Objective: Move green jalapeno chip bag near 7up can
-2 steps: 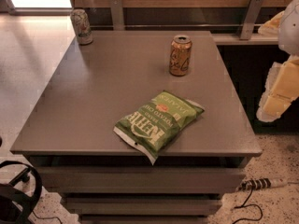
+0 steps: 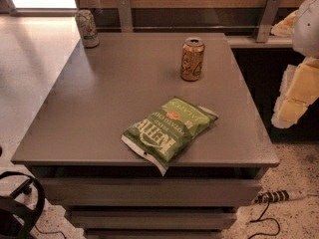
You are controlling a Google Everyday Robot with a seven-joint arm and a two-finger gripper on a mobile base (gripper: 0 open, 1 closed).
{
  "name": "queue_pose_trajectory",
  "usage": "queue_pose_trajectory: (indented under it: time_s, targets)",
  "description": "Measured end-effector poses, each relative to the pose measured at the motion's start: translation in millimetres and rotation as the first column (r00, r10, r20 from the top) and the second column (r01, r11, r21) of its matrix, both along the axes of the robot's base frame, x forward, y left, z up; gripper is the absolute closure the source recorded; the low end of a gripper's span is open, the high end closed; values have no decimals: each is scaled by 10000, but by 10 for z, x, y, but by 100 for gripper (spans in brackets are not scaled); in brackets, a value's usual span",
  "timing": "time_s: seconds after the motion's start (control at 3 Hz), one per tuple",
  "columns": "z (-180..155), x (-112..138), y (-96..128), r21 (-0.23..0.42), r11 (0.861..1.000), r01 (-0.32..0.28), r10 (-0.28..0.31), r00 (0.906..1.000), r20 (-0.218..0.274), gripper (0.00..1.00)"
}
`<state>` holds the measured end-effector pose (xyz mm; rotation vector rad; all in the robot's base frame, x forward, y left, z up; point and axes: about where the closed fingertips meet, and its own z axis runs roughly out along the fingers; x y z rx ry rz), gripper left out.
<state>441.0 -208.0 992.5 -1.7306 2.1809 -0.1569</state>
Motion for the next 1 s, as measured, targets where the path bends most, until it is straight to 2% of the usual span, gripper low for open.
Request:
queue_pose_trajectory:
  time_s: [0.33, 0.67, 1.0]
  targets:
    - [-230, 76, 154, -730, 9939, -830, 784, 9949, -633, 0]
    - [-620, 123, 339, -1251, 9733, -1925, 1759, 9755, -1322, 0]
    - [-1077, 146, 528, -969, 9584, -2686, 2484, 9516, -1809, 0]
